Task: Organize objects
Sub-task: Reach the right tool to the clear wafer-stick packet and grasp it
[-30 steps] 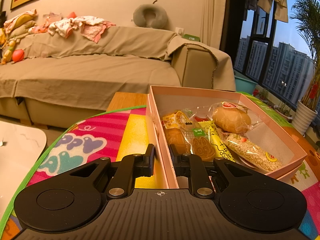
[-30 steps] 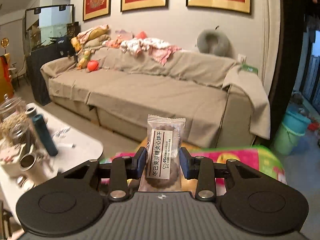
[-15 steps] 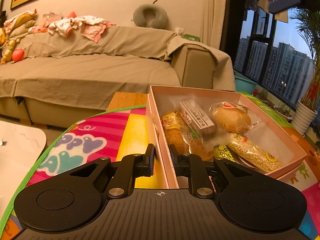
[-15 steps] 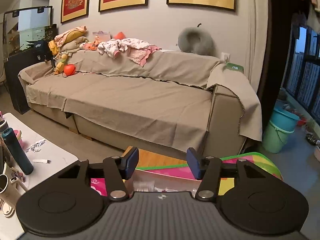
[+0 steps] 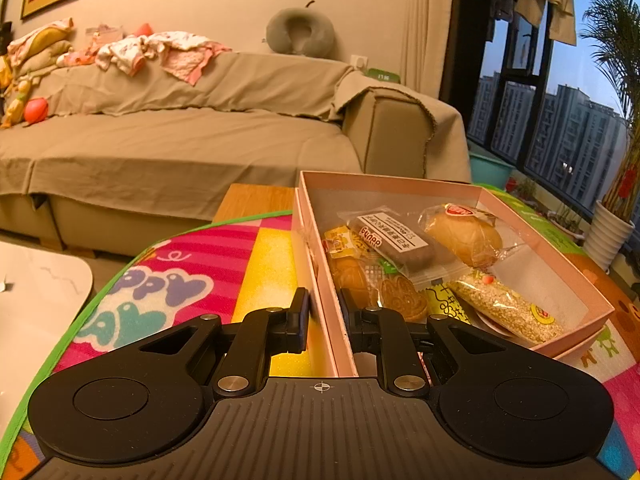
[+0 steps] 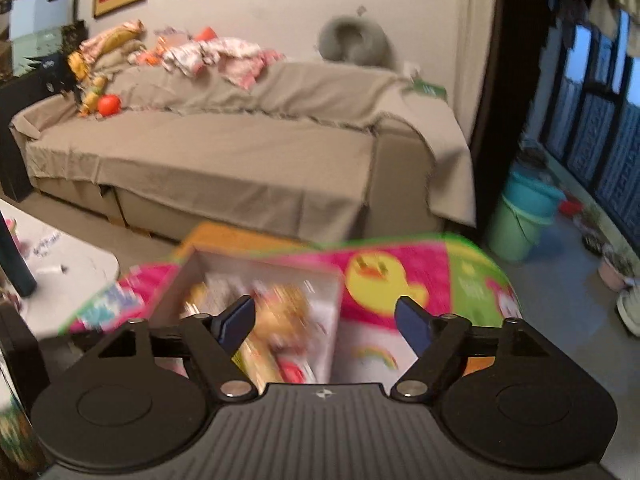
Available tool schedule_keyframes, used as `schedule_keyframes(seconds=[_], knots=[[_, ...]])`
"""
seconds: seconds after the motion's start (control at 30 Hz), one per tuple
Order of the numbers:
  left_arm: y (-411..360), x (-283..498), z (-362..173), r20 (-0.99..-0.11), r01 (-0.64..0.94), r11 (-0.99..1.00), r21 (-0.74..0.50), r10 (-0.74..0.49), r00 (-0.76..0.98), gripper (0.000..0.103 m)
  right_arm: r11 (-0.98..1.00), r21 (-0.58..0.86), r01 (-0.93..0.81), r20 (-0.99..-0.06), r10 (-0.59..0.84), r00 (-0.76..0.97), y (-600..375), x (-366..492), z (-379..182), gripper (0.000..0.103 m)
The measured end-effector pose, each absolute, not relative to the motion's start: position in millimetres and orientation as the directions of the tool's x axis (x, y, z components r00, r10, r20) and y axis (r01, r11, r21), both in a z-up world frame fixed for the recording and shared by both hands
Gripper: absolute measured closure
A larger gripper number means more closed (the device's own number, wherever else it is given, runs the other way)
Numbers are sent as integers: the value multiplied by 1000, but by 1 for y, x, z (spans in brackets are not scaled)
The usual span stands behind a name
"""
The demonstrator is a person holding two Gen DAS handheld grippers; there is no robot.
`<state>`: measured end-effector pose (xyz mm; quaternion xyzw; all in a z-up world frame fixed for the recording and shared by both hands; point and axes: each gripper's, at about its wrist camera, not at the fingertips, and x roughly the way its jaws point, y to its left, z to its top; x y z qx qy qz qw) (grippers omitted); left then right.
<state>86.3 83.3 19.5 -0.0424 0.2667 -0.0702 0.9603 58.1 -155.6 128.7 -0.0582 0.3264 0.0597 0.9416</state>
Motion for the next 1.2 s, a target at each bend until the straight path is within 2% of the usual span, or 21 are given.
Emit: schedule_keyframes(seconds=[0.23,0.4,0.63,0.7,0.77,0.8,0.83,0.97,1.2], knots=[[83,86,19,-506,112,987,-119,-157,848,85,999,-4,-35,-733,21,680,-229,10,72,17],[83,86,20,-506,113,987,-118,-157,848,85,998,-19,53,-793,-47,607,-267,-24,25,16],[84,86,20,-506,113,986,-120,-159,848,85,995,-8,99,-818,-63,572,-283,-28,-20,15],[84,86,20,-506,114,986,-119,-159,847,85,995,-6,99,-819,-62,571,-279,-25,-18,23],[84,86,20,-506,114,986,-118,-158,848,85,998,-3,68,-819,-42,573,-271,-30,-14,50],[84,86,20,-506,114,986,-120,-159,847,85,998,2,58,-822,-31,569,-267,-30,-12,55],[84,86,20,-506,114,986,-120,-159,847,85,999,3,52,-825,-27,564,-263,-31,-11,63],[84,86,20,-506,114,986,-119,-159,847,85,999,-6,42,-837,-28,547,-245,-33,-6,68],[84,86,20,-506,115,986,-119,-160,847,85,992,92,-80,-825,121,553,-201,-49,27,68]])
